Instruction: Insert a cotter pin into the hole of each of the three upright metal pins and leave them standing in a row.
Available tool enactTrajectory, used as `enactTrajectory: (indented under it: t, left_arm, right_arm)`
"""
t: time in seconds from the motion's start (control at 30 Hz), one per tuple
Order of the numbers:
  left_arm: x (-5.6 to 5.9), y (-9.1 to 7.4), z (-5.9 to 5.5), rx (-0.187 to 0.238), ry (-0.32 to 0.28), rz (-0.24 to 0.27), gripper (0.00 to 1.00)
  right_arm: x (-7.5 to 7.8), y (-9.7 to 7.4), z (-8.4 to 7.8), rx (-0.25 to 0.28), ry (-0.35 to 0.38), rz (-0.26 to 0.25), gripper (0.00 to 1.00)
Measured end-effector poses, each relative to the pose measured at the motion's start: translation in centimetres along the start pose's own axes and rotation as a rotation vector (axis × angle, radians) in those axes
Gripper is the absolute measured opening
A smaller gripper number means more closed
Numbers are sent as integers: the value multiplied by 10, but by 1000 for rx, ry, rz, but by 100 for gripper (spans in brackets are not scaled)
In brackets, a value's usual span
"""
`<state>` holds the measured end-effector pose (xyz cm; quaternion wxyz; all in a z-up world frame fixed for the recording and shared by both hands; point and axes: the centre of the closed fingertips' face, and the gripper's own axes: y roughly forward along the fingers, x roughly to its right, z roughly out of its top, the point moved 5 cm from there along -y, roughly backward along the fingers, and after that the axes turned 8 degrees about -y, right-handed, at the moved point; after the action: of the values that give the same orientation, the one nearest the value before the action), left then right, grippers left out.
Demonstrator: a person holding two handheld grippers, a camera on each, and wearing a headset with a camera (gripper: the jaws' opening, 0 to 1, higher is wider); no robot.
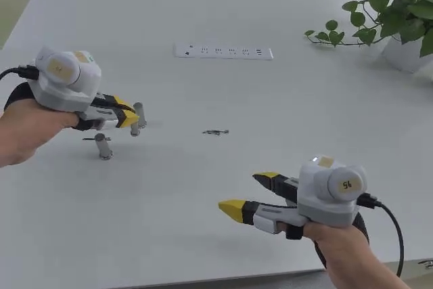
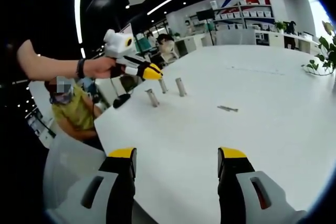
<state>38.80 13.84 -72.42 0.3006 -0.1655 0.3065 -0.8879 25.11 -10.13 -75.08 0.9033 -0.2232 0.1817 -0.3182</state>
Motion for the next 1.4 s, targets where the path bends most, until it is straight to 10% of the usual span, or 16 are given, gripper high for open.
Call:
enactTrajectory:
  t: [1.4]
  left_arm:
    - [60,12,-44,-37,-25,-51,6]
  right_arm:
    - [-3,-1,-6,-12,2,18,65]
